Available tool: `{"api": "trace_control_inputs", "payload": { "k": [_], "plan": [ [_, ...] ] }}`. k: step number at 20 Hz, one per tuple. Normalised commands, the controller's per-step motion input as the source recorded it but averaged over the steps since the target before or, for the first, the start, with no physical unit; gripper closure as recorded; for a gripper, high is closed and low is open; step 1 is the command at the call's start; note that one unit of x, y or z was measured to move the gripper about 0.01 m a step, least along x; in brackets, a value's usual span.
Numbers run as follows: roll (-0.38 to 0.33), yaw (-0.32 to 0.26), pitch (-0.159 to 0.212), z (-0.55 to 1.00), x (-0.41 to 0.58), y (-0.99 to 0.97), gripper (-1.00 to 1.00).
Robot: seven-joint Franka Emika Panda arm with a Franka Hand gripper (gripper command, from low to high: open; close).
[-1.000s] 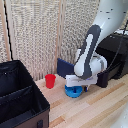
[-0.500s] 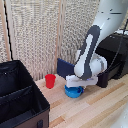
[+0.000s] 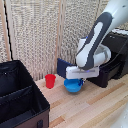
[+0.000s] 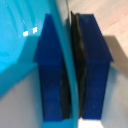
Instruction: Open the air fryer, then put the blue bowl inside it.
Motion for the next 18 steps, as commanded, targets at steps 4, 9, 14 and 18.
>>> {"api": "trace_control_inputs", "payload": {
  "k": [4, 9, 14, 18],
  "plan": [
    [0.017, -0.004, -0.041, 0.73, 0.414, 0.00, 1.00],
    [0.004, -0.053, -0.044, 0.74, 0.482, 0.00, 1.00],
    [0.000, -0.111, -0.034, 0.71, 0.486, 0.00, 1.00],
    [-0.022, -0.209, 0.001, 0.58, 0.465, 0.00, 1.00]
  ]
}}
